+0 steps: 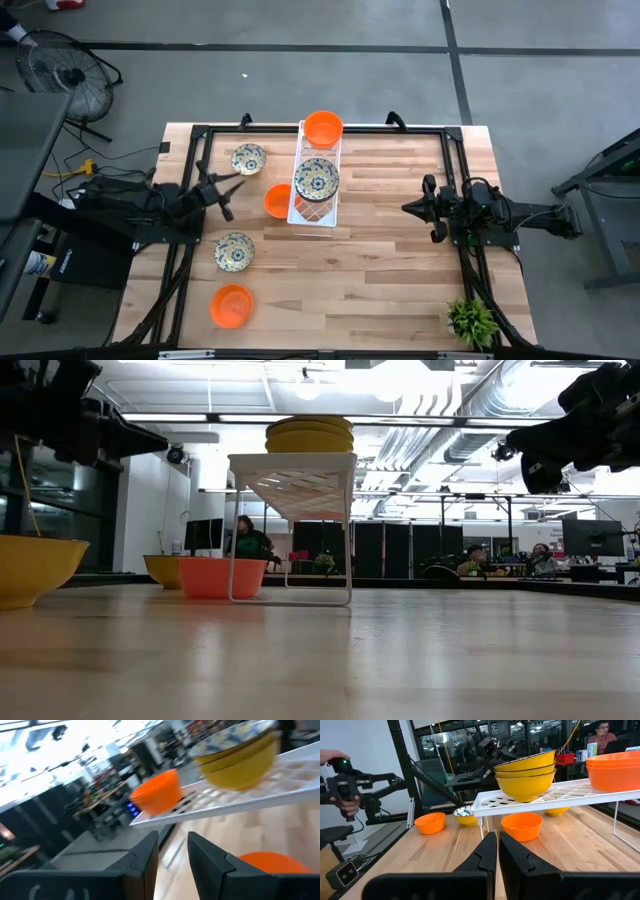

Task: Pick & Place Mini bowls
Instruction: Stack the white and yellow bowl on the stacked white and yellow bowls on the shelf

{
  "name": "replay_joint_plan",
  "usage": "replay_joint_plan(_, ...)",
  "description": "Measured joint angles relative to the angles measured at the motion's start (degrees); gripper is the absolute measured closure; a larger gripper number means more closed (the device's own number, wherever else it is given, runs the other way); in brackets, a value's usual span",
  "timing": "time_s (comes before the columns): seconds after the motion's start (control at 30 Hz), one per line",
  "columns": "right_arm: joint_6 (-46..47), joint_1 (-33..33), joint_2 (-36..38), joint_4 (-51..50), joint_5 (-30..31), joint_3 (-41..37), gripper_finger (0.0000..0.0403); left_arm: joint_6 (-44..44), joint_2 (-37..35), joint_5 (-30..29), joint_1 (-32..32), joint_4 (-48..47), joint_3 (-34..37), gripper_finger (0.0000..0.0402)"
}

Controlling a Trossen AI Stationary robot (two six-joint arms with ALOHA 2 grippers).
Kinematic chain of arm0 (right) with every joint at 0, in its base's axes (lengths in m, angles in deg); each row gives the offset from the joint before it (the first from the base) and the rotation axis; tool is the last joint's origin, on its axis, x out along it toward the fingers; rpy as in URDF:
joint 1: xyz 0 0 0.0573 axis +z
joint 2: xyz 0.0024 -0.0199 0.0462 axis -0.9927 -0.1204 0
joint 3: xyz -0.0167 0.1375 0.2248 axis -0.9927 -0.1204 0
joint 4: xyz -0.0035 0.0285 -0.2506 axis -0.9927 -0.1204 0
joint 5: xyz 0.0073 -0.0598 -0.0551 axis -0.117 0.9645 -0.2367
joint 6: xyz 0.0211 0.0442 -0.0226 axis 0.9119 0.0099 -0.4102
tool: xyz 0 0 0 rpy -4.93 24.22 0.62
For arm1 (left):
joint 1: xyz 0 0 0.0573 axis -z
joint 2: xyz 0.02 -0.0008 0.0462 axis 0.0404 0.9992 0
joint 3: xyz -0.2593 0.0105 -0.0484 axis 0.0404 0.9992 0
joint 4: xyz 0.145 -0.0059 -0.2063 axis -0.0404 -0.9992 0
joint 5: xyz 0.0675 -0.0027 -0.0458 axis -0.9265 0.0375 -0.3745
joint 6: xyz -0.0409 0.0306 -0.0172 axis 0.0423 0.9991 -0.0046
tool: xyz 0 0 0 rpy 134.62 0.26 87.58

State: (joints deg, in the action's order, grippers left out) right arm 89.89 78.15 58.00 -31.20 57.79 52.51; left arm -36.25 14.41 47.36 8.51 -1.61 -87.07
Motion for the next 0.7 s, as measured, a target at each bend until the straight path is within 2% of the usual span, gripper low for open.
replay_joint_plan(0.2,0.0,0.01,0.0,0.02,-0.01,0.0,0.0393,0.36,3.91,-5.96,0.0,0.01,-5.24,0.03)
replay_joint_plan(0.5,0.0,0.01,0.0,0.02,-0.01,0.0,0.0398,7.44,19.98,-6.24,-0.4,-0.05,-18.33,0.03)
replay_joint_plan(0.6,0.0,0.0,0.0,0.02,-0.01,0.0,0.0398,9.65,25.16,-4.05,-3.62,0.03,-23.31,0.03)
replay_joint_plan(0.7,0.0,0.01,0.0,0.02,-0.01,0.0,0.0398,11.21,29.71,2.63,-9.75,-0.27,-28.22,0.03)
